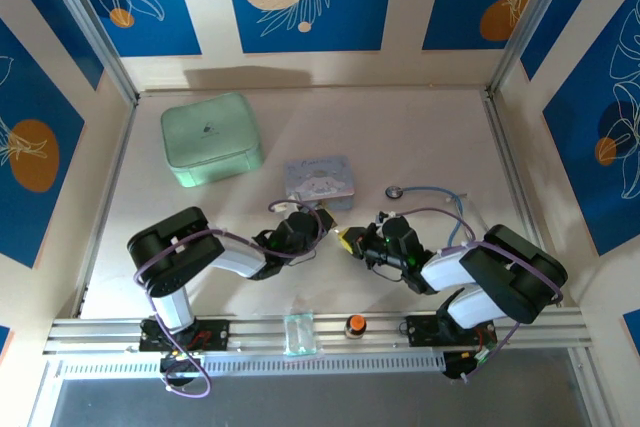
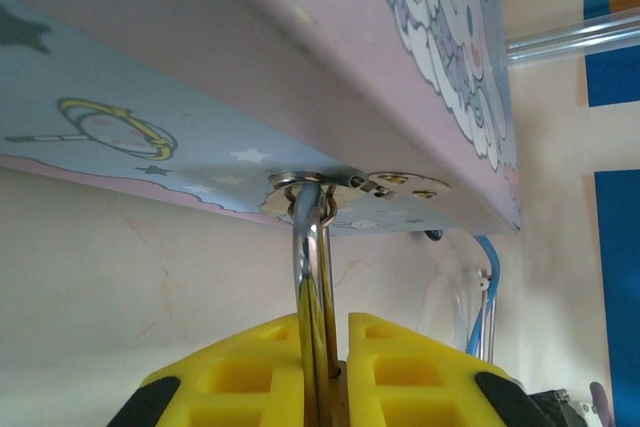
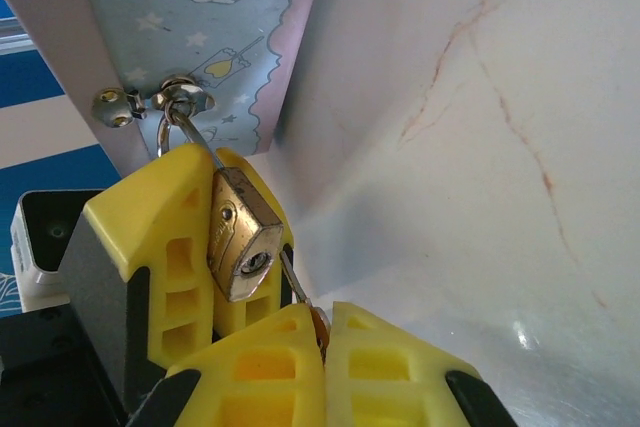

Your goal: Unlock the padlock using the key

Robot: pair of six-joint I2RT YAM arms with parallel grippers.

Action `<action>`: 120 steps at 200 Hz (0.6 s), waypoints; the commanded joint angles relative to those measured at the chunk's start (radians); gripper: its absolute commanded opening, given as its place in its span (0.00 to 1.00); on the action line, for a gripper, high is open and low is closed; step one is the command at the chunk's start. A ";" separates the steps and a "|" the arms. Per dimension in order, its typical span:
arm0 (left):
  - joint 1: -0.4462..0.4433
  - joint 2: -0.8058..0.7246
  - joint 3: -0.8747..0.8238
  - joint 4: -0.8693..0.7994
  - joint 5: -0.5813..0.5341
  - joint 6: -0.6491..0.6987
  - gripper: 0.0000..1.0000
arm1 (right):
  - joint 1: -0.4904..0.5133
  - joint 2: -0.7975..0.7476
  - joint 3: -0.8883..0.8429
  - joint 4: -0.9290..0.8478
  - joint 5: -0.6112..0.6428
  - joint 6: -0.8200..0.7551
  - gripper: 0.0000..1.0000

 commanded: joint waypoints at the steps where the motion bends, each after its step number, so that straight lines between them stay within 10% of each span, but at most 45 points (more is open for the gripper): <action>1: 0.006 0.008 0.008 0.076 -0.023 -0.019 0.00 | 0.010 -0.006 0.000 0.013 0.048 0.012 0.00; 120: -0.010 0.036 -0.001 0.155 0.009 -0.075 0.00 | -0.015 0.075 0.012 0.176 0.061 0.015 0.00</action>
